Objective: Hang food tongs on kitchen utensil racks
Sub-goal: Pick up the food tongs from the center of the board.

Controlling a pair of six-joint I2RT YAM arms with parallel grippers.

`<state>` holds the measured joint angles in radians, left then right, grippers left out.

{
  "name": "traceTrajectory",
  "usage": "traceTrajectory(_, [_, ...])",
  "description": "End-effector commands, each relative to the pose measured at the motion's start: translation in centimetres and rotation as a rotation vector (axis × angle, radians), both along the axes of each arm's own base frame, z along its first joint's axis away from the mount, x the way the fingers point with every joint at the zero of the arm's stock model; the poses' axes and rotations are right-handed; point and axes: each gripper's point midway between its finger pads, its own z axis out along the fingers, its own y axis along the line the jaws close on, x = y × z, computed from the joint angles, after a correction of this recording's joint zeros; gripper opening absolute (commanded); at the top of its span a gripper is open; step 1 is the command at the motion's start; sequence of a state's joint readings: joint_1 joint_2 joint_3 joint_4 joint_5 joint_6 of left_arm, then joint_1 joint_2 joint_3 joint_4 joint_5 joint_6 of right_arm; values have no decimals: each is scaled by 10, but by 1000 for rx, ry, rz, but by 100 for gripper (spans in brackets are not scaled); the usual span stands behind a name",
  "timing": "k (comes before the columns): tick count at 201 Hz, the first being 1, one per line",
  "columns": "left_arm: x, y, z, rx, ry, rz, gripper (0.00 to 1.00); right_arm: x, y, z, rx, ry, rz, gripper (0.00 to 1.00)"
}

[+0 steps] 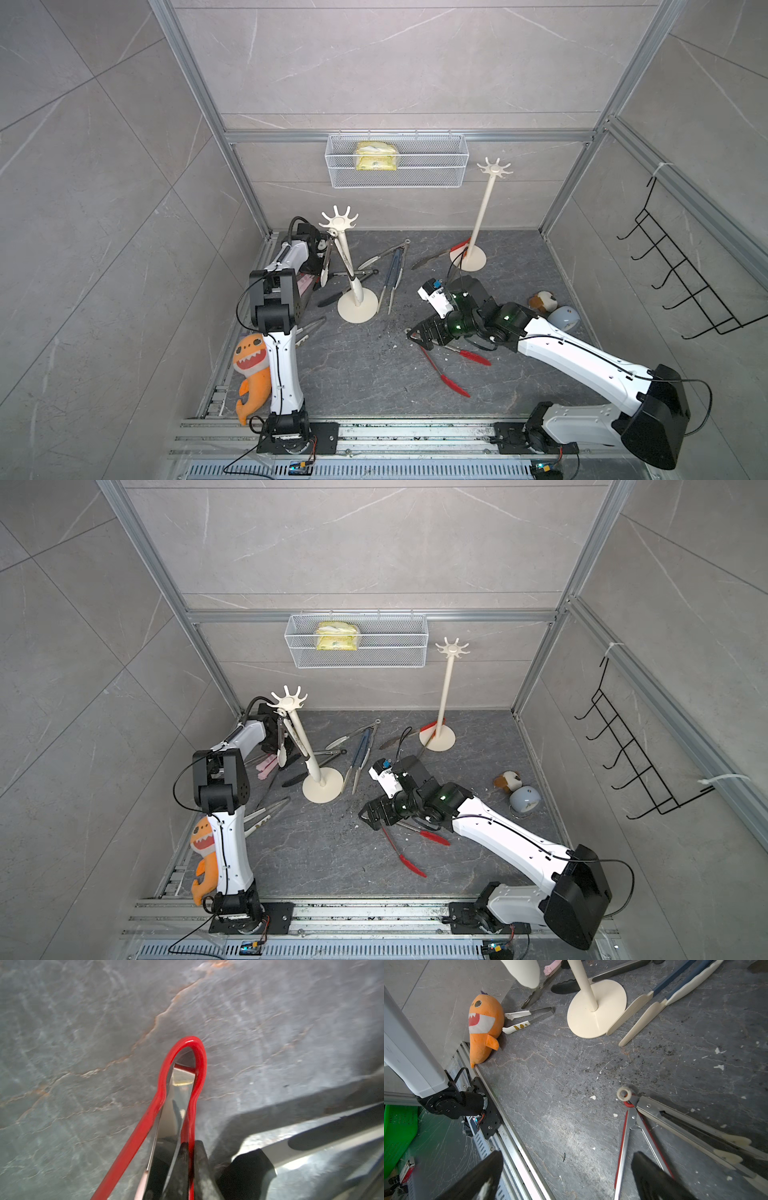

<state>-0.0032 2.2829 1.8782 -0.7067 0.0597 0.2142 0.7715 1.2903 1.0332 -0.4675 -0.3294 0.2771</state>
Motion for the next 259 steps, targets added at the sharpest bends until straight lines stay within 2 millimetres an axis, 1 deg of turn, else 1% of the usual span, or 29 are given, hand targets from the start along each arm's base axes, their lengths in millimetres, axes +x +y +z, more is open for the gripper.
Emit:
traceTrajectory(1, [9,-24,61,-103,-120,-3,0,4,2,10,19,-12,-10,98])
traceTrajectory(44, [9,-30,89,-158,-169,15,0,3,0,14,26,-19,-14,98])
traceTrajectory(76, [8,-36,102,-217,-196,41,0,1,-1,15,31,-21,-18,98])
traceTrajectory(85, [6,-38,103,-225,-194,45,0,1,-2,16,33,-22,-20,98])
traceTrajectory(102, [4,-40,111,-242,-205,50,0,0,-2,18,37,-24,-21,98])
traceTrajectory(120, [3,-42,125,-268,-231,57,0,0,-3,18,35,-24,-19,98])
traceTrajectory(174, [-7,-37,153,-290,-291,94,0,0,-3,21,38,-36,-14,98])
traceTrajectory(259, [-24,-28,186,-302,-370,133,0,3,0,26,40,-48,-5,98])
